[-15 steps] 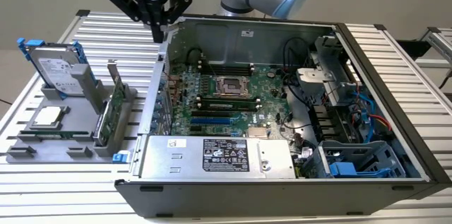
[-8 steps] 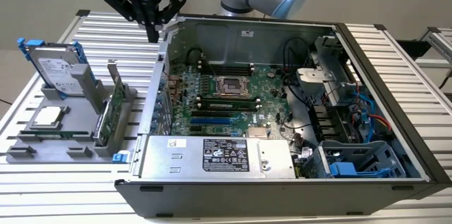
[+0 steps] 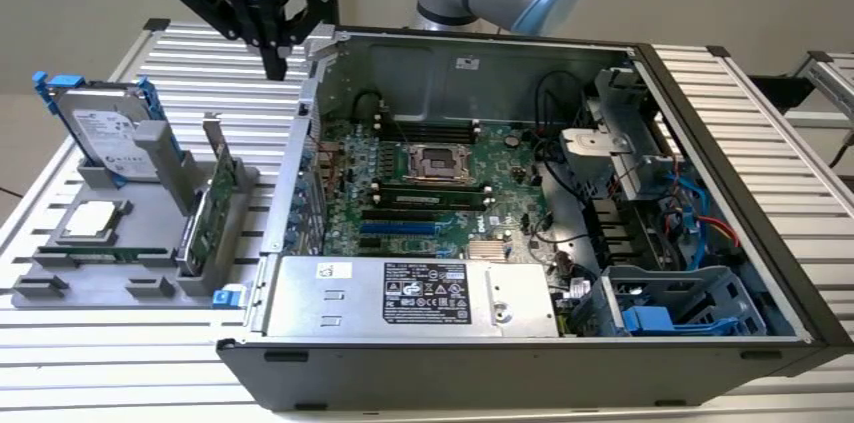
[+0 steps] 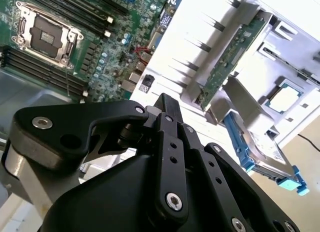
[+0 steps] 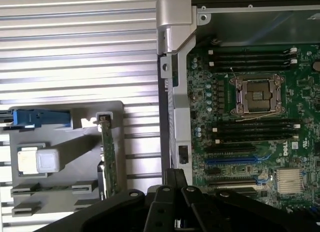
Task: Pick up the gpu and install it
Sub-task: 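Reach for the gpu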
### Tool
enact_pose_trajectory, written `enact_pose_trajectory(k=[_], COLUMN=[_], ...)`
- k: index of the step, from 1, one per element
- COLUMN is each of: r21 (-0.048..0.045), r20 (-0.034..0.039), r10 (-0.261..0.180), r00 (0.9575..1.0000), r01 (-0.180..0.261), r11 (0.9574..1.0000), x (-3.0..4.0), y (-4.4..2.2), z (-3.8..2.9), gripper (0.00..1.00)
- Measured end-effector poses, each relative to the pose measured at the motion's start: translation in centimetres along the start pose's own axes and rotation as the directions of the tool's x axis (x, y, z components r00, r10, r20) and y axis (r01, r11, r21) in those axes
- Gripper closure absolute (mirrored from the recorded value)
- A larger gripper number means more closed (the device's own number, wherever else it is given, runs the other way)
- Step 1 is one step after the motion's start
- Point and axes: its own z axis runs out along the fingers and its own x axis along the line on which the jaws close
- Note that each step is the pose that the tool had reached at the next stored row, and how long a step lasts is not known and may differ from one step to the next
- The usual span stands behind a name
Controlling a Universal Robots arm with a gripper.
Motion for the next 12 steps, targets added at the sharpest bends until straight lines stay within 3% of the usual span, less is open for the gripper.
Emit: enact_pose_trajectory(k=[12], r21=[0.0], r20=[0.0], r10=[0.0], r00=[1.0], r01=[0.0], r11=[1.0], x=[2.28], y=[-0.16], z=[-0.05], gripper=[1.0])
